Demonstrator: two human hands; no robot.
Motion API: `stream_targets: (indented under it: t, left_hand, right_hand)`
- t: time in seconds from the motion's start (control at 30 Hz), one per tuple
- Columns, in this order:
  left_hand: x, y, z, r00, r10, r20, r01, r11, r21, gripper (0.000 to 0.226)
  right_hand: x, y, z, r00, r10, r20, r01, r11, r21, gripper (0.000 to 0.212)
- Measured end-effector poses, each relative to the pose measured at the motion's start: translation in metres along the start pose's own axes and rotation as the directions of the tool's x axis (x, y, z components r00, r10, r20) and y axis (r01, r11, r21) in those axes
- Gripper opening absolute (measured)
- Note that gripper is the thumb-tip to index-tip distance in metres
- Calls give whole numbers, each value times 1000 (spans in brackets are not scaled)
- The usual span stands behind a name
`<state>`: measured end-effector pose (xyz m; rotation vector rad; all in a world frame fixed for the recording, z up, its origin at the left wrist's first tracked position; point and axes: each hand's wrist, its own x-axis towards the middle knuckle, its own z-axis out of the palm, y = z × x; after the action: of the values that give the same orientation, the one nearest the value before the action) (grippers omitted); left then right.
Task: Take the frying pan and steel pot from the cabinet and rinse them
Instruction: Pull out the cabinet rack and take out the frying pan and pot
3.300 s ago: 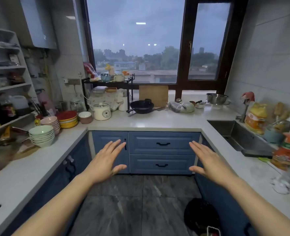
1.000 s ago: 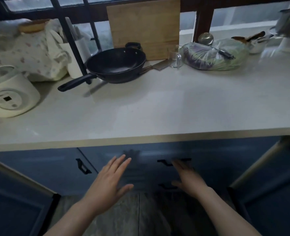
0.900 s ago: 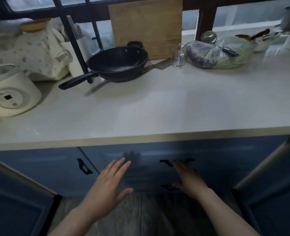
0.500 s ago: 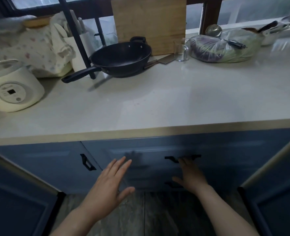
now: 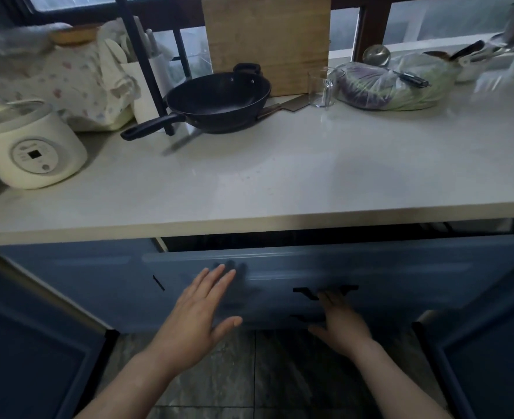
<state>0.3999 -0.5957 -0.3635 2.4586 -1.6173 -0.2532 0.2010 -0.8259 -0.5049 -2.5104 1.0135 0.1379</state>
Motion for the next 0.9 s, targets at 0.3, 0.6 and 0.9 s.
stream_targets:
  t: [0.3,0.6,0.9]
  left_hand:
    - [-21,6,17,984,-169,-50,171,984,40,96]
    - [-51,11,29,940,-341,-10,341,939,36,89]
    - [-101,28,34,938,-346,27,345,938,30,100]
  right_hand:
    - [-117,-5,-30,795,-77,-602,189,974,126,59]
    - [-138,43,-102,866,307,-395,-360,930,-67,90]
    - [-195,34,-96,884,392,-256,-422,904,-70,87]
